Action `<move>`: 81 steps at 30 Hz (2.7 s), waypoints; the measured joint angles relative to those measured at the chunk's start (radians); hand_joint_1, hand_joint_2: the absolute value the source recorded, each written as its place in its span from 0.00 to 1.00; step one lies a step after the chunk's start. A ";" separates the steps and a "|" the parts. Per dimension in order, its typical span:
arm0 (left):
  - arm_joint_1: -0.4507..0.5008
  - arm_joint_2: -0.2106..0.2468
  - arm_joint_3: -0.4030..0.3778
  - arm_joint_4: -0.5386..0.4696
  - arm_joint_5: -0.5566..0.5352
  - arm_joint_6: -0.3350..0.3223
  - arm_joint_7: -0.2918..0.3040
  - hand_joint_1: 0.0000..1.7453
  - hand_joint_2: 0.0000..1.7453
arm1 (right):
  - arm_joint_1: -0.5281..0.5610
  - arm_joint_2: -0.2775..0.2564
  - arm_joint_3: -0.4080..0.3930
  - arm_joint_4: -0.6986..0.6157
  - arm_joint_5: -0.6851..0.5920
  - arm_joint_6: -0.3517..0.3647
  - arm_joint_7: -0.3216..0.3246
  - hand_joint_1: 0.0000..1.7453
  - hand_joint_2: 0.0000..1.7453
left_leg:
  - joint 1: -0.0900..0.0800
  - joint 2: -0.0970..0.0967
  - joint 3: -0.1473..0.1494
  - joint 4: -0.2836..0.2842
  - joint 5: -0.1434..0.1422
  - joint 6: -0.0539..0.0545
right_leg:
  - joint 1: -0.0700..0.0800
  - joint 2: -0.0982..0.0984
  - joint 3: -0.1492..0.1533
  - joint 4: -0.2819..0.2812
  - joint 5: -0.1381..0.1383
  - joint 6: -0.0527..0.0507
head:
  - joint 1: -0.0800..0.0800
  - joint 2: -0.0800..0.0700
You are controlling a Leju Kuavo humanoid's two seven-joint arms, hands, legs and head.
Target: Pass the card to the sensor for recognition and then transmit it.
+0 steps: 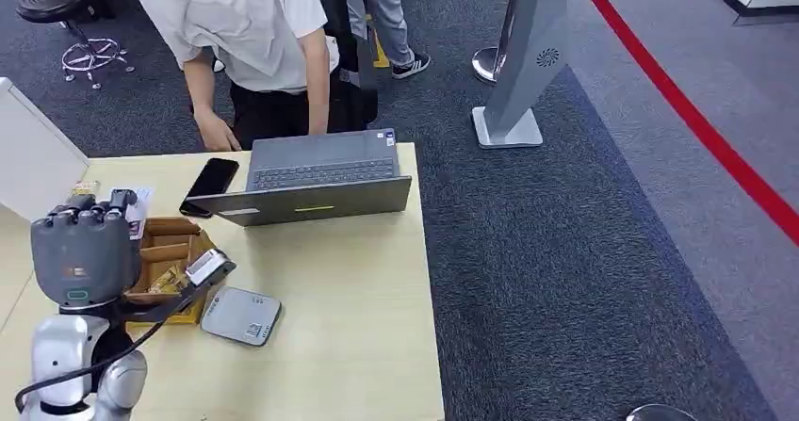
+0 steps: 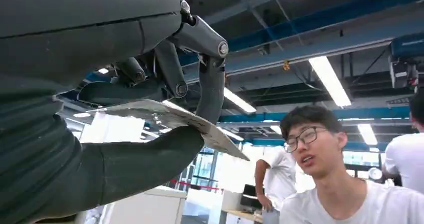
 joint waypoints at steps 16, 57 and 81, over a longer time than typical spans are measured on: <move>0.032 0.000 -0.049 -0.050 -0.004 -0.009 -0.003 1.00 1.00 | 0.001 0.000 -0.004 0.000 -0.014 -0.006 0.000 0.00 1.00 | 0.000 0.000 0.000 0.000 0.000 0.000 | 0.000 0.000 0.000 0.000 0.000 0.000 | 0.000 0.000; 0.148 -0.017 -0.195 0.002 -0.102 -0.208 0.104 1.00 1.00 | 0.002 0.011 -0.031 0.001 -0.030 0.000 -0.001 0.00 1.00 | 0.000 0.000 -0.001 0.000 0.000 0.000 | 0.000 0.000 0.000 0.000 0.000 0.000 | 0.000 0.000; 0.179 -0.004 -0.199 0.016 -0.102 -0.240 0.122 1.00 1.00 | 0.002 0.011 -0.041 0.002 -0.030 0.000 -0.001 0.00 1.00 | 0.000 0.000 -0.001 0.000 0.000 0.000 | 0.000 0.000 0.000 0.000 0.000 0.000 | 0.000 0.000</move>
